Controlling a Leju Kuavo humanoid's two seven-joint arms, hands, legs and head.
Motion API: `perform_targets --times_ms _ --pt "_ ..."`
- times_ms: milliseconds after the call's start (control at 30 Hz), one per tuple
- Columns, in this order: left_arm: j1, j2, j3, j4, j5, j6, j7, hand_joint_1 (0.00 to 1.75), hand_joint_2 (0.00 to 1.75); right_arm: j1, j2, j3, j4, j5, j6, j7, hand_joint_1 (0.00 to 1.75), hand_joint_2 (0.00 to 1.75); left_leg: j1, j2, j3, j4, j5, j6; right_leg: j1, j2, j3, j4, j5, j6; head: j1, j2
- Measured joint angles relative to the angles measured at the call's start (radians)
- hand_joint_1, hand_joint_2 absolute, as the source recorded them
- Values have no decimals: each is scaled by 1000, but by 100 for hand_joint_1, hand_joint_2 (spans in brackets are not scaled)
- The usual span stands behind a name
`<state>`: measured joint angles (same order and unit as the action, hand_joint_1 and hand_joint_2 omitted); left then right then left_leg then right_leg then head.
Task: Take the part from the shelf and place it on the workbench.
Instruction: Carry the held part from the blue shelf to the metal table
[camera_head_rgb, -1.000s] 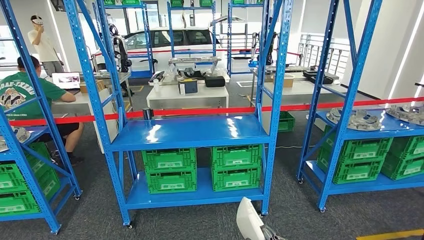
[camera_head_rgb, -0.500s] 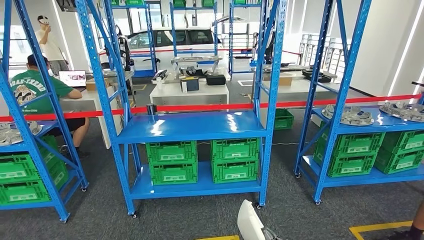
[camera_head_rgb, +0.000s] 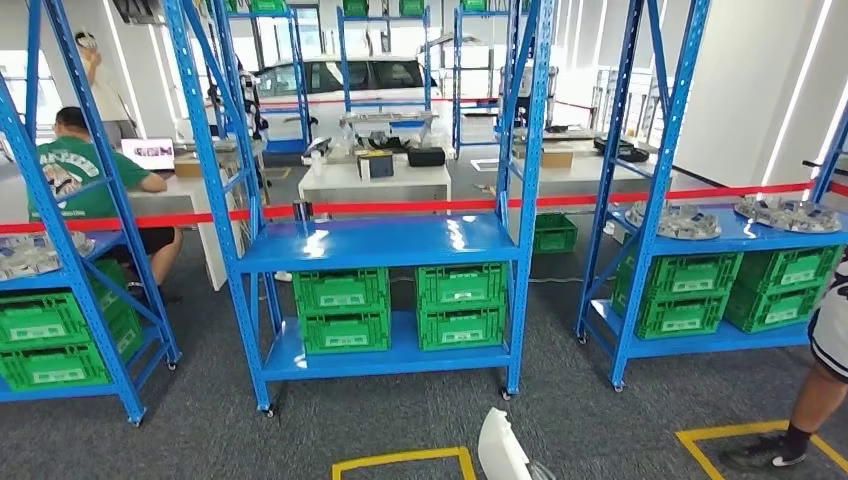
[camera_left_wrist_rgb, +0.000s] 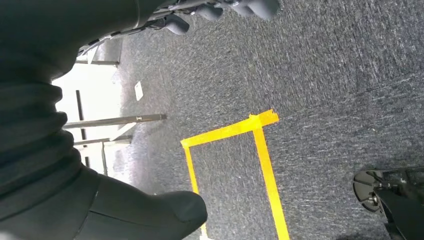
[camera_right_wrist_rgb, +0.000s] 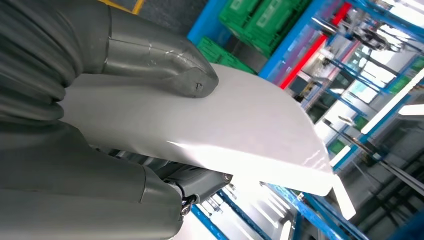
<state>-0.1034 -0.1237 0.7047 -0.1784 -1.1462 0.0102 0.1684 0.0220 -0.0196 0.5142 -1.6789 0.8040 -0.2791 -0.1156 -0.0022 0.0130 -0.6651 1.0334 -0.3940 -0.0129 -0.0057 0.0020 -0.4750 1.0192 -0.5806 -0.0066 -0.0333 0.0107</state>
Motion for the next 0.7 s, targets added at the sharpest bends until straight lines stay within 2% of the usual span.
perform_targets --times_ms 33,67,100,133,167,200,233,267,300,333,367,400,433,467,500,533,567,600,633,667,700 --pt "1 0 0 0 0 0 1 0 175 0 0 0 0 -1 2 0 175 175 3 -1 -3 1 1 -6 0 -2 -8 0 9 -9 0 0" --pt "2 1 0 1 -1 0 2 0 175 -1 0 0 0 -1 4 0 175 175 5 -3 -9 11 -17 -12 0 -4 -17 0 20 -18 -1 0" --pt "3 1 1 1 -1 0 4 0 175 -2 0 0 0 -2 5 1 175 175 7 -5 -18 38 -55 -18 -1 -6 -30 0 34 -27 -2 0" --pt "3 1 1 2 -1 0 6 0 175 -2 0 0 0 -2 7 2 175 175 9 -7 -28 81 -110 -21 -1 -7 -44 0 47 -32 -3 0" --pt "3 0 1 2 -1 0 7 0 175 -2 0 0 0 -2 8 2 175 175 9 -7 -38 137 -165 -24 0 -7 -59 0 60 -36 -3 0" --pt "3 0 2 2 -1 0 8 0 175 -2 0 0 0 -2 11 3 175 175 10 -8 -44 196 -202 -25 2 -7 -77 1 74 -37 -4 0" --pt "3 0 2 2 -1 0 8 0 175 -2 0 0 0 -2 14 4 175 175 10 -8 -44 244 -212 -26 4 -7 -94 2 88 -37 -4 0" --pt "2 0 3 2 -1 1 7 0 175 -2 0 0 0 -2 18 4 175 175 10 -8 -34 272 -195 -24 7 -8 -114 3 103 -37 -4 0" --pt "2 0 4 2 -1 1 7 0 175 -2 0 0 0 -2 21 4 175 175 9 -9 -11 271 -164 -20 9 -9 -134 4 118 -36 -4 0" --pt "2 0 5 2 0 1 6 0 175 -3 0 0 0 -2 24 4 175 175 8 -10 29 238 -138 -14 11 -9 -154 6 134 -34 -4 0" --pt "1 1 6 1 0 1 5 0 175 -3 1 0 0 -2 25 4 175 175 6 -11 91 173 -131 -6 13 -9 -169 7 149 -31 -4 0" --pt "-1 1 7 0 1 1 5 0 175 -4 1 0 0 -3 26 4 175 175 2 -12 156 88 -145 1 15 -10 -181 8 161 -28 -4 0" --pt "-2 1 7 0 2 2 5 0 175 -6 2 0 0 -4 28 3 175 175 -2 -13 207 15 -166 6 15 -11 -187 8 174 -23 -4 0" --pt "-3 1 8 0 2 3 6 0 175 -8 2 0 0 -6 31 2 175 175 -7 -14 239 -37 -184 9 13 -13 -190 5 185 -18 -3 0" --pt "-4 1 8 0 2 3 7 0 175 -10 2 0 0 -8 34 2 175 175 -12 -15 245 -62 -188 12 11 -15 -192 2 198 -13 -3 0" --pt "-3 1 8 0 2 4 8 0 175 -11 2 0 0 -9 37 2 175 175 -12 -13 237 -66 -178 17 7 -15 -195 0 207 -7 -3 0" --pt "-1 1 9 1 2 4 8 0 175 -11 2 0 0 -11 40 2 175 175 -13 -11 227 -68 -165 24 4 -13 -201 5 198 -1 -3 0" --pt "1 2 9 1 2 4 8 0 175 -11 2 0 0 -14 42 2 175 175 -12 -8 214 -69 -150 33 2 -11 -211 27 165 5 -3 0" --pt "2 3 11 1 3 4 6 0 175 -12 2 0 1 -16 43 2 175 175 -10 -5 197 -70 -135 40 0 -8 -223 68 114 9 -3 0" --pt "2 4 13 1 4 4 3 0 175 -13 2 1 1 -18 46 2 175 175 -11 -4 179 -68 -120 44 0 -6 -236 125 55 13 -3 0" --pt "2 5 15 1 5 4 -1 0 175 -15 2 1 2 -21 49 2 175 175 -11 -2 159 -65 -106 46 -1 -5 -246 193 9 16 -3 0"
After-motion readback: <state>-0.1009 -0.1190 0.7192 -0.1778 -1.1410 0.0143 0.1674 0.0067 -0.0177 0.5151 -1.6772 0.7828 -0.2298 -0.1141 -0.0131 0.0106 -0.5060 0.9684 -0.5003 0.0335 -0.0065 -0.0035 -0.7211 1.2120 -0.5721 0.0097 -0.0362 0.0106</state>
